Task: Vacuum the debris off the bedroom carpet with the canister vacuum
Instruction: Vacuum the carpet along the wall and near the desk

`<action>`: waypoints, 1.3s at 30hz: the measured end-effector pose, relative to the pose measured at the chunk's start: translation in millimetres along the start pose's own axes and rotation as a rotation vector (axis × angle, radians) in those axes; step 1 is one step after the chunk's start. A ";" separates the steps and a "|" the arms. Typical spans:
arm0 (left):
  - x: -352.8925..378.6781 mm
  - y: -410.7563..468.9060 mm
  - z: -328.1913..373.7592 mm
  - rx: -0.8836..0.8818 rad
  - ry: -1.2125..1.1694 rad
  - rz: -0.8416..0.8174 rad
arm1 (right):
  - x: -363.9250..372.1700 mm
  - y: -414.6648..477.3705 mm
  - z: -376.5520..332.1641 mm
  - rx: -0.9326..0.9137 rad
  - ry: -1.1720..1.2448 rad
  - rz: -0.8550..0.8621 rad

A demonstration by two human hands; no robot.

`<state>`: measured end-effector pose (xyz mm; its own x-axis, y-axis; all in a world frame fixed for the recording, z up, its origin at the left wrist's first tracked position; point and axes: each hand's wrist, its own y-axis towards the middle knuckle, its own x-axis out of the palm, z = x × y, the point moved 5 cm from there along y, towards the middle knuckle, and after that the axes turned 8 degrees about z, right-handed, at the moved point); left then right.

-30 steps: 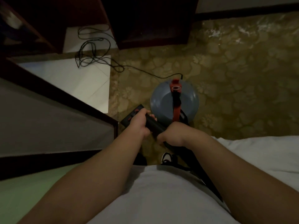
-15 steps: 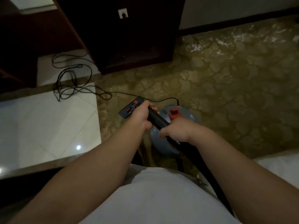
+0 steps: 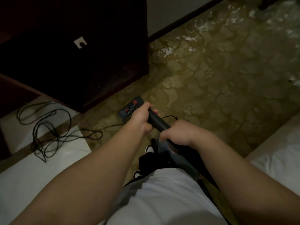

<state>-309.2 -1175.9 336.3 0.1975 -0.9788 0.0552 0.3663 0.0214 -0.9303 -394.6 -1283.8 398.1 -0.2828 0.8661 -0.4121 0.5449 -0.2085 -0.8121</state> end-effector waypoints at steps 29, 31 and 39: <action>316.2 159.9 252.6 -0.155 0.741 -0.211 | -220.5 227.8 -146.9 0.453 0.678 0.112; 332.9 166.1 271.2 -0.166 0.757 -0.198 | -235.1 239.1 -157.1 0.461 0.714 0.161; 393.7 177.6 315.5 -0.149 0.795 -0.220 | -297.9 270.7 -181.1 0.404 0.714 0.203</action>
<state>120.4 -1493.2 307.2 -0.5850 -0.8108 0.0207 0.1868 -0.1595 -0.9694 -19.9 -1516.0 375.8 0.4310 0.8450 -0.3165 0.1688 -0.4200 -0.8917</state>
